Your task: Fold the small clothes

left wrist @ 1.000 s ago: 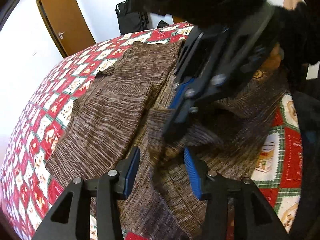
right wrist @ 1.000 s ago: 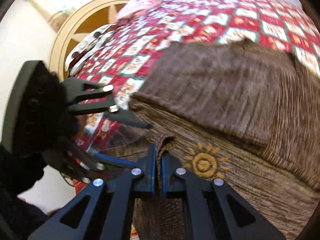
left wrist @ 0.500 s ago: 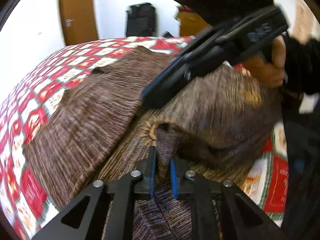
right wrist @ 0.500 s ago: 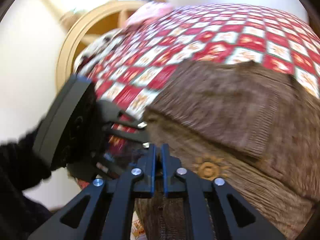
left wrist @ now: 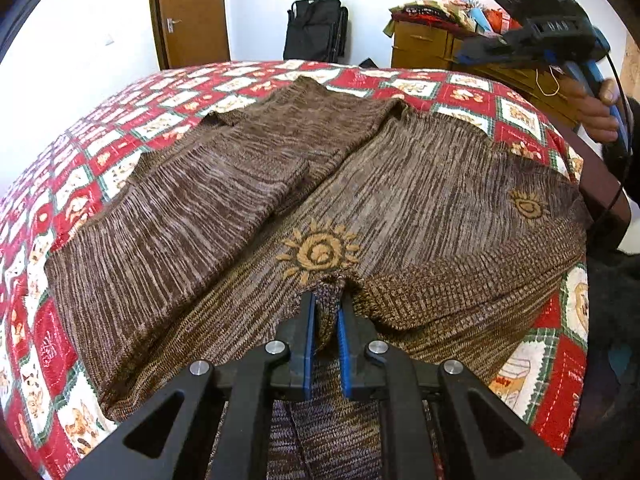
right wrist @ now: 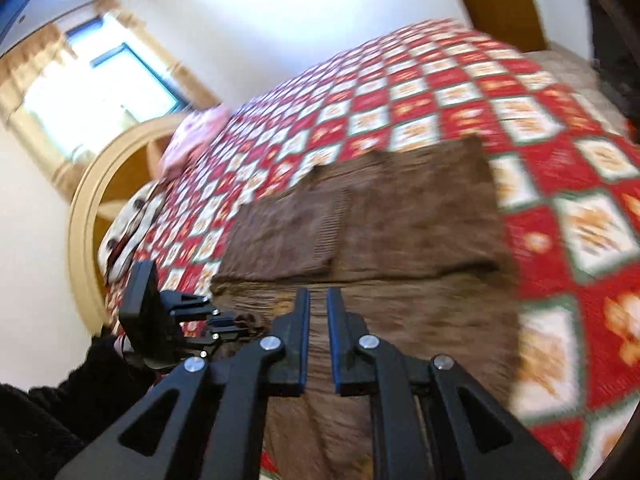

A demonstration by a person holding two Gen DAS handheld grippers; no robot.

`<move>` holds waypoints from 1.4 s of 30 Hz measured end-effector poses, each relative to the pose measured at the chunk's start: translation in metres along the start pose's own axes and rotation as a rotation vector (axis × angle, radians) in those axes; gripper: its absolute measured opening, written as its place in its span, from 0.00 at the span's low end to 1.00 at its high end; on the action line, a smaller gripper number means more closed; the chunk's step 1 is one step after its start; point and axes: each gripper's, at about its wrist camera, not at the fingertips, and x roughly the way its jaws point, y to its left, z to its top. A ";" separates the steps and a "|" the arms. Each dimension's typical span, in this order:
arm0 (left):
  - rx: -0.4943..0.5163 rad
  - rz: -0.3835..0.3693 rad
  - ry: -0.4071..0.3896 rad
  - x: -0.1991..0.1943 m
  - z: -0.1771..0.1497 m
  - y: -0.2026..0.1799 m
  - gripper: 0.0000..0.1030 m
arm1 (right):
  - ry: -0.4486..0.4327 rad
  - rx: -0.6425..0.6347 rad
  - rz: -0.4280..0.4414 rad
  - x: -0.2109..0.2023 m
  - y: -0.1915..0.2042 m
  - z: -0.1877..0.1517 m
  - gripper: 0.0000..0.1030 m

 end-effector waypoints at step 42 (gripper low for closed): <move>-0.725 0.200 -0.135 -0.026 0.003 0.081 0.03 | 0.294 -1.119 -0.502 -0.047 0.023 -0.169 0.67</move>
